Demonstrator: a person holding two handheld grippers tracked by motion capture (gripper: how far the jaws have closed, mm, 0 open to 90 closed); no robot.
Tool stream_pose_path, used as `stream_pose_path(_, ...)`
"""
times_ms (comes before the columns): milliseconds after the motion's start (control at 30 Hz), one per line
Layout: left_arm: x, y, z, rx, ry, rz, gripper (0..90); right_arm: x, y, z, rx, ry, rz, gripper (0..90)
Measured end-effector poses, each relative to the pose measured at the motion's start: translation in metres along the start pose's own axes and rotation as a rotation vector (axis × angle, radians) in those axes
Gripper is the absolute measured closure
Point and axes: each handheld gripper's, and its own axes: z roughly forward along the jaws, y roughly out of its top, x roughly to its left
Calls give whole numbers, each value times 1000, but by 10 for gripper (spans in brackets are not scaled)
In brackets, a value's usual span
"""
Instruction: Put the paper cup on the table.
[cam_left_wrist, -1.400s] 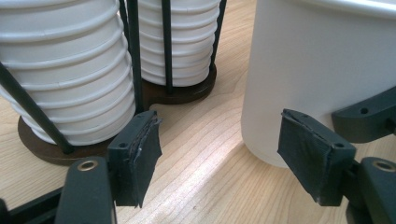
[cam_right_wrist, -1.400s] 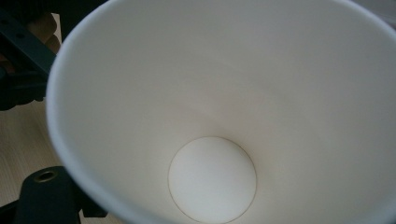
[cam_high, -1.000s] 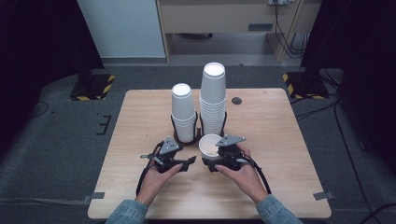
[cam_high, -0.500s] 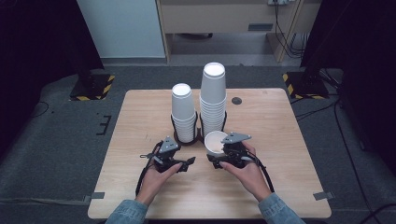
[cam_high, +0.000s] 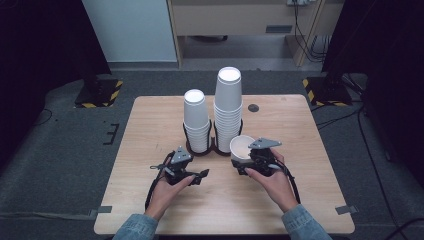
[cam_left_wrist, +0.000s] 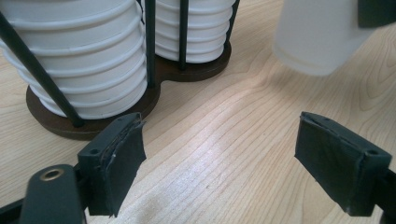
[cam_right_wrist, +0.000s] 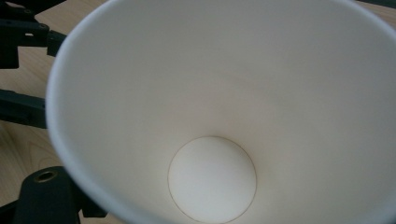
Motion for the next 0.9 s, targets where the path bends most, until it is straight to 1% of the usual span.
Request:
stream_pose_path(67,1,0,-1,1,3,-2,144,-6,0,-3,-6,-7,3,154)
stream_pose_path(100,1,0,-1,1,4,-4,144,-10,0,-6,-16,-7,12,155)
stream_pose_path(200,2,0,-2,-1,8,-7,143,-18,-1,-12,-32,-26,37,155)
stream_pose_path(267,3,-1,-2,2,9,-7,143,-24,-1,-16,-38,-34,40,155)
stream_pose_path(600,4,-3,1,42,16,5,137,-51,-5,-29,-69,-109,102,154)
stream_pose_path(633,4,-3,1,43,16,4,137,-53,-6,-29,-72,-117,114,154)
stream_pose_path(667,4,-3,1,47,17,5,136,-55,-7,-30,-69,-121,113,154)
stream_pose_path(733,4,-3,2,53,19,9,135,-59,-8,-31,-74,-138,126,153)
stream_pose_path(900,5,-4,3,69,28,11,134,-65,-11,-30,-64,-164,127,153)
